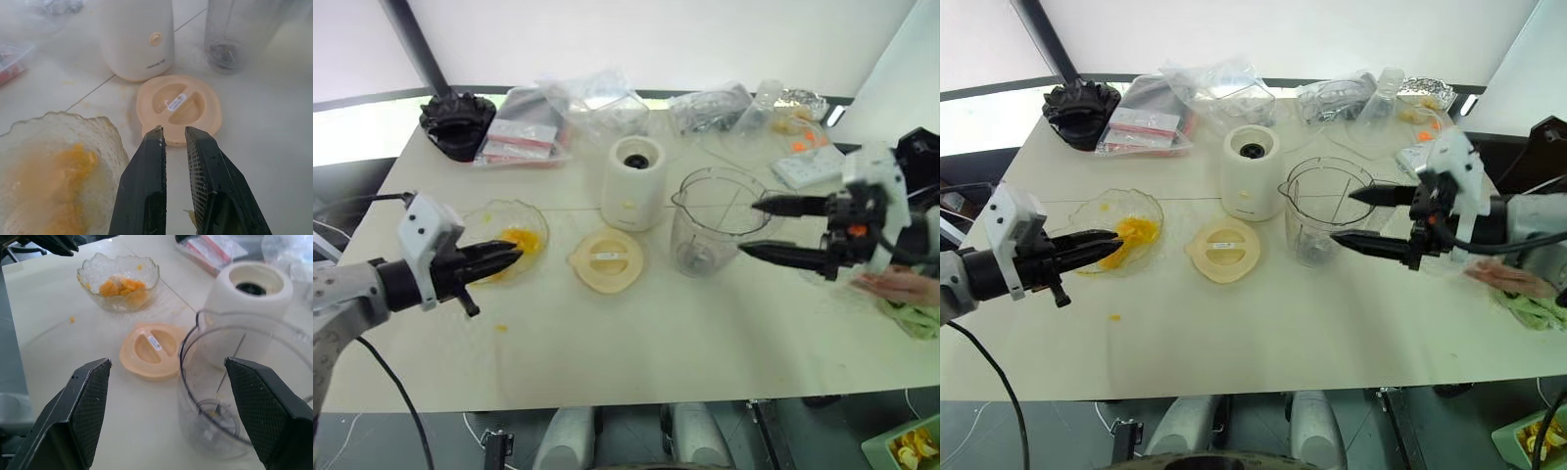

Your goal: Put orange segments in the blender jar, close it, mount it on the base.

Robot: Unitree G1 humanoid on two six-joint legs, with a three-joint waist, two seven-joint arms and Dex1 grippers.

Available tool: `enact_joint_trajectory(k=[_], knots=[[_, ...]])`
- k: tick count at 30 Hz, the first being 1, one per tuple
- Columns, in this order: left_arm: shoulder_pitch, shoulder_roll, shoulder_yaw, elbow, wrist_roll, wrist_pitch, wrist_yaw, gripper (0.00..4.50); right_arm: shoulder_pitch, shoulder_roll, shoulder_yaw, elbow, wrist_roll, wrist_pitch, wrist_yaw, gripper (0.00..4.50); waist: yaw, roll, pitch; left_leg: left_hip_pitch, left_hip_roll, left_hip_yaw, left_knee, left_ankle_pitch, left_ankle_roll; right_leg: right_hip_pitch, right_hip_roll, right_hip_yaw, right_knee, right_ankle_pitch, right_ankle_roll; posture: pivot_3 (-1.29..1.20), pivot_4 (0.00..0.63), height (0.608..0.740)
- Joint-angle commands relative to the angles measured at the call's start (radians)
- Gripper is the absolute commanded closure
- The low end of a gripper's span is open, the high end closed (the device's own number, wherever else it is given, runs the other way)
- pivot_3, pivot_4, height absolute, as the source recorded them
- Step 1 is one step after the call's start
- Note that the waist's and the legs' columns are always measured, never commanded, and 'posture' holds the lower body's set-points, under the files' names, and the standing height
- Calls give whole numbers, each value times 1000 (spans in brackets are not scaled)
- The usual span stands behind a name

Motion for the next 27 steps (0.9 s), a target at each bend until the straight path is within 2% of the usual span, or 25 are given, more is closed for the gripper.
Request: enact_joint_trajectory(k=[1,14,20,27], knots=[[-18,26,38,4,-10,-17,-15,3811,-46,-2,13,-10,1,2,9,632,0,0,0,0,0,0,0,0,0,0,0,0,0,0,0,0,150,740],[-48,35,4,-26,-31,15,42,3811,-26,44,41,-46,-11,19,-34,632,0,0,0,0,0,0,0,0,0,-1,-1,1,0,0,0,0,150,740],[-86,50,-61,12,59,-17,85,3811,-23,62,51,-48,-18,15,-43,632,0,0,0,0,0,0,0,0,0,-1,-1,1,0,0,0,0,150,740],[-147,-34,-167,84,182,-13,248,3811,-36,92,70,-47,-27,10,-53,632,0,0,0,0,-1,0,0,0,0,0,-1,1,0,0,0,0,150,740]])
